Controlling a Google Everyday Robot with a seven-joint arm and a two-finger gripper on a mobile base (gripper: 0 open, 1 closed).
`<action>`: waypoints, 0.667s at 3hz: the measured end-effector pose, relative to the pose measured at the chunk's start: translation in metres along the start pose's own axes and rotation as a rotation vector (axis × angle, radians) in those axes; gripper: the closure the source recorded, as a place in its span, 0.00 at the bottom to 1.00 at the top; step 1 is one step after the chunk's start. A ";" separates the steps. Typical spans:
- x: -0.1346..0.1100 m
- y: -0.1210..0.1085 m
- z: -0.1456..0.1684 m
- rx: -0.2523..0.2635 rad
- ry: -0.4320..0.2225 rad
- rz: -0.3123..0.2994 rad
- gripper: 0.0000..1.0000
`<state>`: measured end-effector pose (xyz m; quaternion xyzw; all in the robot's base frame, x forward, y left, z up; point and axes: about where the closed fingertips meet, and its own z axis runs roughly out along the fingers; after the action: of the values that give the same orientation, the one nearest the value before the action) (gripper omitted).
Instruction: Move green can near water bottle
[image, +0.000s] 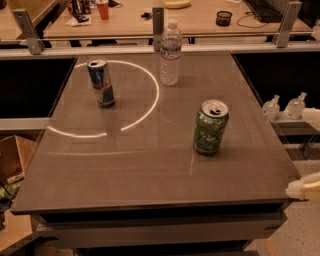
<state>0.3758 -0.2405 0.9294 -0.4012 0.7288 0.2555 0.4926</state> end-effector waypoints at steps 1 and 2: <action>0.003 0.003 0.010 0.002 -0.019 0.020 0.00; 0.006 0.006 0.027 -0.008 -0.081 0.033 0.00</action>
Offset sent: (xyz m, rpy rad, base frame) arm 0.0148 0.0347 -0.0279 0.1685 -0.0468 -0.0011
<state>0.3834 -0.2181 0.9135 -0.3803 0.7138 0.2824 0.5159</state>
